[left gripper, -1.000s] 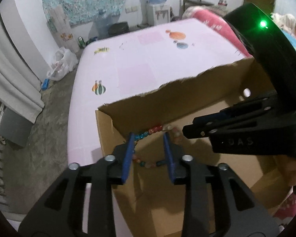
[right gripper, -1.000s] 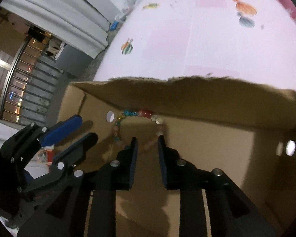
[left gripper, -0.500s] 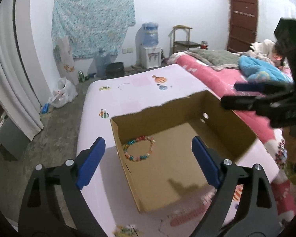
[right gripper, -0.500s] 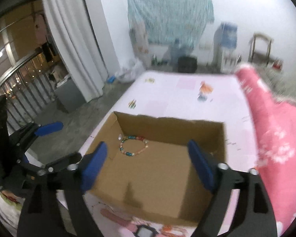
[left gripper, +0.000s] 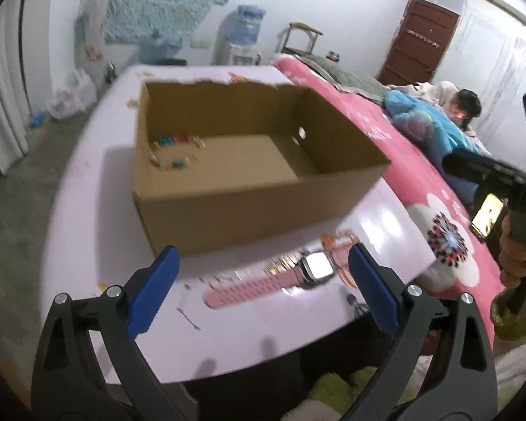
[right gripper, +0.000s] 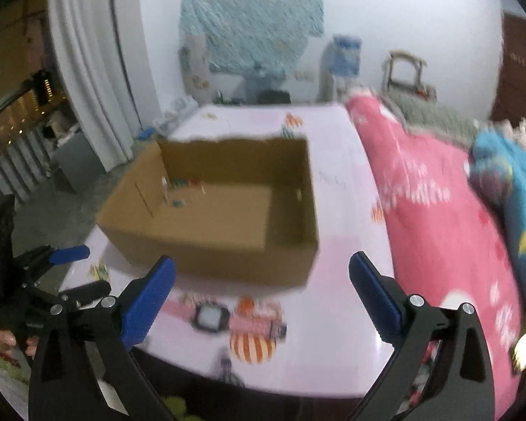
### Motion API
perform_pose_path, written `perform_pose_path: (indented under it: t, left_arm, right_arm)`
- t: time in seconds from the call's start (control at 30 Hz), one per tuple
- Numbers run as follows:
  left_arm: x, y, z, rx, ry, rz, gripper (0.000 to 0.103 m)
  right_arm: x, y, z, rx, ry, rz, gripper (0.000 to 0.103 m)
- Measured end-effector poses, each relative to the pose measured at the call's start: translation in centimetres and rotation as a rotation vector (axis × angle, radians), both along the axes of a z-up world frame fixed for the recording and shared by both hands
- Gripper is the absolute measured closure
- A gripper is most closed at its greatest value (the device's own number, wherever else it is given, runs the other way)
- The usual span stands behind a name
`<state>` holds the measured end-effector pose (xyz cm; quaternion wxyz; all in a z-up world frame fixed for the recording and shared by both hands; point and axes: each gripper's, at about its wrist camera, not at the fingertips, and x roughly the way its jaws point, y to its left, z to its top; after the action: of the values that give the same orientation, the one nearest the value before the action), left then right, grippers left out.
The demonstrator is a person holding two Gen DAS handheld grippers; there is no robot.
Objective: Organize jewelry
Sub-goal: 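Bring the left gripper back to the pink watch strap while the right gripper approaches the watch face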
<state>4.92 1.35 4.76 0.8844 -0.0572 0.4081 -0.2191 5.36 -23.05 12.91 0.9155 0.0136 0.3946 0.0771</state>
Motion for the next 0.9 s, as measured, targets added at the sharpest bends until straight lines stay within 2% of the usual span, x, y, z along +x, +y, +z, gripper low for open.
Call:
perform_pose_path:
  t: [0.07, 0.2, 0.33, 0.4, 0.47, 0.67, 0.77, 0.8, 0.9]
  left_arm:
    - [-0.2, -0.2, -0.8, -0.012, 0.005, 0.004, 0.008]
    - [-0.4, -0.4, -1.3, 0.009, -0.044, 0.033, 0.008]
    - [-0.8, -0.6, -1.6, 0.037, -0.087, -0.002, 0.008]
    - [-0.7, -0.5, -2.3, 0.049, -0.072, -0.018, 0.008]
    - [-0.7, -0.6, -3.2, 0.084, -0.068, 0.006, 0.008]
    - [-0.2, -0.6, -6.9, 0.133, 0.041, 0.047, 0.008]
    - [0.0, -0.6, -7.6, 0.137, 0.049, 0.046, 0.009]
    - [-0.1, -0.6, -7.9, 0.138, 0.051, 0.042, 0.012]
    - [0.1, -0.7, -8.8, 0.169, 0.063, 0.021, 0.032]
  right_arm:
    - [-0.7, -0.7, -1.4, 0.011, 0.022, 0.001, 0.007]
    - [-2.3, -1.5, -5.0, 0.034, 0.065, -0.031, 0.007]
    - [-2.4, -1.5, -8.0, -0.009, 0.094, -0.077, 0.007]
    - [-2.7, -1.7, -8.5, 0.008, 0.08, -0.083, 0.007]
    - [-3.0, -1.7, -8.5, 0.029, 0.052, -0.076, 0.007]
    - [-2.1, 0.6, -8.9, 0.059, 0.066, 0.077, 0.007]
    - [-1.1, 2.9, -9.7, 0.034, 0.098, 0.166, 0.027]
    - [-0.8, 3.6, -9.9, 0.022, 0.11, 0.188, 0.033]
    - [0.2, 5.4, -10.8, 0.009, 0.141, 0.264, 0.04]
